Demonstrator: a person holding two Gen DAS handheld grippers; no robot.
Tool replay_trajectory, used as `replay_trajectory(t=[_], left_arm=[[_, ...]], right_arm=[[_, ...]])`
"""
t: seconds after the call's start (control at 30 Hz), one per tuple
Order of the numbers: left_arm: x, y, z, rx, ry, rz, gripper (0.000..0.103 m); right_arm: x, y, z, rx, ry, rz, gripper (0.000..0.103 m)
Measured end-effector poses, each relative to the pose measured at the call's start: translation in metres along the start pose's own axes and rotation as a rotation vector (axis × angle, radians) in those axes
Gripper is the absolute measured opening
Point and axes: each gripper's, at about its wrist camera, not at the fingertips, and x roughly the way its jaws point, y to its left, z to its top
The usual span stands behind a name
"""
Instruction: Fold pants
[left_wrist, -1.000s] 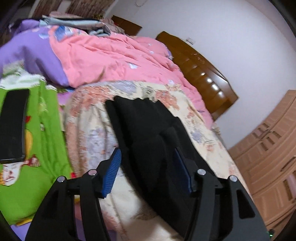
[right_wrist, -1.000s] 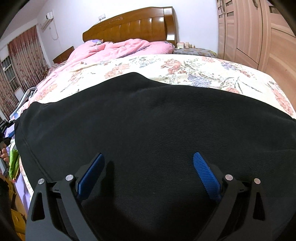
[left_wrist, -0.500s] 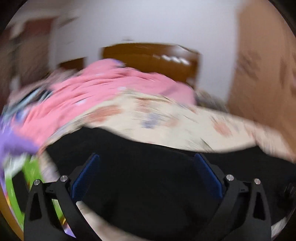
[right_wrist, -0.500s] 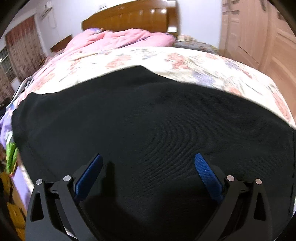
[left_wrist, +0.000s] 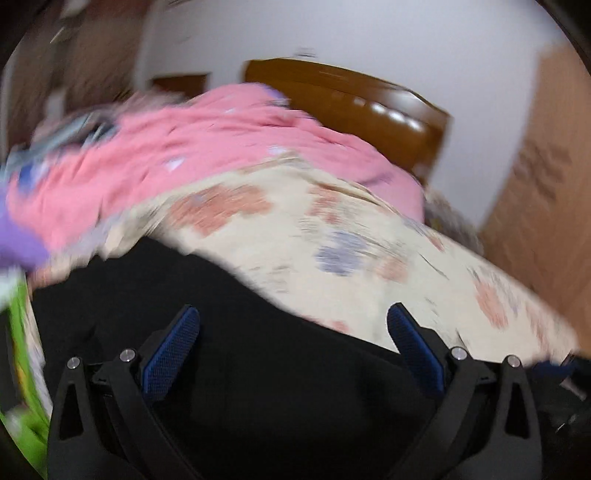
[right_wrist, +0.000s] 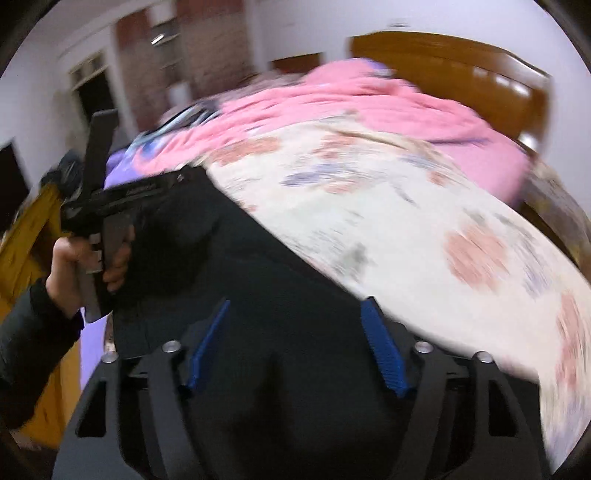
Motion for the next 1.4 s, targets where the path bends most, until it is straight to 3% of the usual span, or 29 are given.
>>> replay_trajectory(t=[0.07, 0.13, 0.23, 0.3, 0.4, 0.5, 0.63, 0.73, 0.83, 0.9, 0.97, 1.03, 1.2, 1.3, 1.33, 1.37, 1.4], left_arm=[[0.012, 0.026, -0.009, -0.117, 0.030, -0.036, 0.101], [0.007, 0.042, -0.011, -0.191, -0.011, -0.108, 0.101], [0.011, 0.037, -0.010, -0.168, 0.014, -0.080, 0.101], [0.014, 0.034, -0.010, -0.160, 0.030, -0.064, 0.101], [0.017, 0.035, -0.009, -0.160, 0.030, -0.063, 0.101], [0.016, 0.035, -0.010, -0.158, 0.030, -0.060, 0.101], [0.012, 0.035, -0.011, -0.164, 0.013, -0.066, 0.101], [-0.001, 0.026, -0.008, -0.146, -0.022, -0.023, 0.101], [-0.029, 0.017, -0.006, -0.166, -0.078, -0.060, 0.101], [-0.038, 0.008, -0.005, -0.151, -0.050, -0.037, 0.101], [-0.041, 0.000, -0.009, -0.107, 0.009, -0.031, 0.101], [-0.054, -0.005, -0.020, -0.078, 0.003, -0.015, 0.101], [-0.074, 0.001, -0.050, -0.077, -0.059, 0.052, 0.101], [-0.063, 0.011, -0.055, -0.081, 0.000, 0.065, 0.101], [-0.060, 0.014, -0.055, -0.083, 0.018, 0.065, 0.101], [-0.060, 0.016, -0.055, -0.079, 0.026, 0.068, 0.101], [-0.062, 0.017, -0.055, -0.068, 0.022, 0.075, 0.101]], right_arm=[[0.020, 0.005, 0.014, -0.050, 0.035, 0.067, 0.060], [0.043, 0.006, 0.027, -0.073, 0.086, 0.131, 0.051], [0.074, 0.009, 0.038, -0.093, 0.180, 0.186, 0.039], [0.084, 0.007, 0.038, -0.108, 0.218, 0.154, 0.039], [0.088, 0.003, 0.035, -0.085, 0.212, 0.176, 0.039], [0.067, 0.026, 0.030, -0.210, 0.122, 0.103, 0.011], [0.049, 0.027, 0.037, -0.231, 0.006, -0.026, 0.008], [0.072, 0.019, 0.030, -0.219, 0.085, -0.052, 0.008], [0.072, 0.010, 0.026, -0.172, 0.087, 0.012, 0.013], [0.069, 0.000, 0.029, -0.107, 0.106, 0.085, 0.027], [0.062, -0.001, 0.032, -0.092, 0.078, 0.110, 0.071], [0.060, 0.007, 0.034, -0.127, 0.062, 0.109, 0.070], [0.076, 0.026, 0.054, -0.186, 0.078, 0.133, 0.049], [0.100, 0.033, 0.056, -0.218, 0.154, 0.095, 0.045], [0.102, 0.034, 0.054, -0.229, 0.143, 0.072, 0.032], [0.100, 0.035, 0.052, -0.238, 0.121, 0.062, 0.009], [0.093, 0.037, 0.052, -0.242, 0.087, 0.056, 0.005]])
